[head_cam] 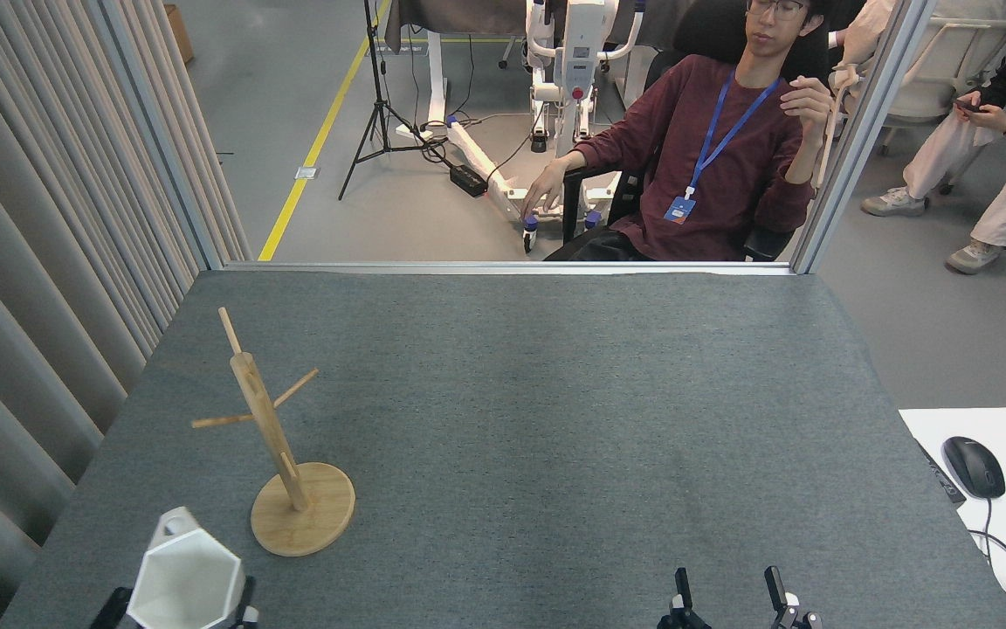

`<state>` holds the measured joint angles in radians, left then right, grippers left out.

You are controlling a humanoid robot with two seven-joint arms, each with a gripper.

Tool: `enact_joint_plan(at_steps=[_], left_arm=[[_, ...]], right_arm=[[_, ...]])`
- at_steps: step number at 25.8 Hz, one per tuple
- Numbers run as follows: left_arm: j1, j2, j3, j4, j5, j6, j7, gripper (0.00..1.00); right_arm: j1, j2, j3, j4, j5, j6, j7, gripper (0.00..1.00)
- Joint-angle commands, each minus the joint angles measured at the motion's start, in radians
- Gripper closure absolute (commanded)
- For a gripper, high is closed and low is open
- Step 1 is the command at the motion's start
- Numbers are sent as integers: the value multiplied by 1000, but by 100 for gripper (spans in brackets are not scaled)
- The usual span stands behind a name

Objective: Hang cup on storage rack
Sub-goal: 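Carry the cup with the left gripper to beside the wooden rack, then raise the cup with the left gripper up to a rack peg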

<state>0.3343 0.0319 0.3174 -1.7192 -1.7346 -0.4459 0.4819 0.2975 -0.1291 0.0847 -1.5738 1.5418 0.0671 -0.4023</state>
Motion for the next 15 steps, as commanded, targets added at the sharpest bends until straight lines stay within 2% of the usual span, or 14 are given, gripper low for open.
enact_joint_plan(at_steps=[1, 5, 10, 15], left_arm=[[-3, 6, 106, 4, 13, 16, 1, 90], [-60, 17, 112, 56, -69, 115, 7, 90], [-139, 8, 111, 90, -200, 147, 26, 90], [-213, 8, 94, 145, -235, 153, 26, 90]], right_arm=[[-1, 2, 1, 0, 3, 2, -4, 2], [0, 9, 1, 1, 6, 5, -4, 2], [-1, 11, 1, 1, 6, 11, -4, 2], [-4, 11, 3, 6, 7, 11, -4, 2]])
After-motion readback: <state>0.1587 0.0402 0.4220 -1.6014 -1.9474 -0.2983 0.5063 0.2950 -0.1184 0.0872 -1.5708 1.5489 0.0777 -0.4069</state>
